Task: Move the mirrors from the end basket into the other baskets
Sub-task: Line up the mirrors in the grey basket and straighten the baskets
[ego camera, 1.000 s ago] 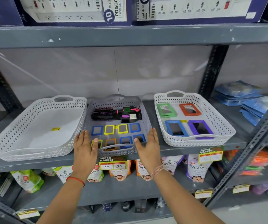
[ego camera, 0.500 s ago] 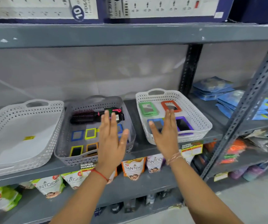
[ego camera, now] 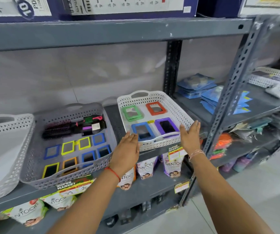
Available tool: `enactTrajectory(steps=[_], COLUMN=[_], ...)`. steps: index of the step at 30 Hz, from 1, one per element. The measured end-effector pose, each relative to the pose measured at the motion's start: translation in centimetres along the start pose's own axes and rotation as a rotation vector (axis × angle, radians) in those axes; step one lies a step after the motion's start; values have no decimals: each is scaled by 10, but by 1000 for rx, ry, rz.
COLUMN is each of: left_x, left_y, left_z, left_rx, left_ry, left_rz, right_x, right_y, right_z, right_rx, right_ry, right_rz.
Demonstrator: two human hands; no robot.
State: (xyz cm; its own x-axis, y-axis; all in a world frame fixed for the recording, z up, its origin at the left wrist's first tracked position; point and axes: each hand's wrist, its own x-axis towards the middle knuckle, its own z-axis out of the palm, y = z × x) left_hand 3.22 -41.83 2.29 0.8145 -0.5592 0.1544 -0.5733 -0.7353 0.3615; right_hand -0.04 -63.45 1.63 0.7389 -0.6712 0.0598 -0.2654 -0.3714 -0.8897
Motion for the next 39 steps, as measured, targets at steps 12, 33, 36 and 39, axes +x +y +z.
enactTrajectory(steps=[12, 33, 36, 39], left_x=[-12, -21, -21, -21], left_y=[-1, 15, 17, 18], left_z=[9, 17, 18, 19], left_rx=[-16, -296, -218, -136], left_ry=[129, 80, 72, 63], left_rz=[-38, -48, -48, -57], right_x=[7, 4, 4, 3], right_y=[5, 11, 11, 11], right_z=[9, 13, 13, 12], right_rx=[119, 192, 201, 171], right_ry=[-50, -44, -46, -39], right_rz=[-11, 11, 10, -1])
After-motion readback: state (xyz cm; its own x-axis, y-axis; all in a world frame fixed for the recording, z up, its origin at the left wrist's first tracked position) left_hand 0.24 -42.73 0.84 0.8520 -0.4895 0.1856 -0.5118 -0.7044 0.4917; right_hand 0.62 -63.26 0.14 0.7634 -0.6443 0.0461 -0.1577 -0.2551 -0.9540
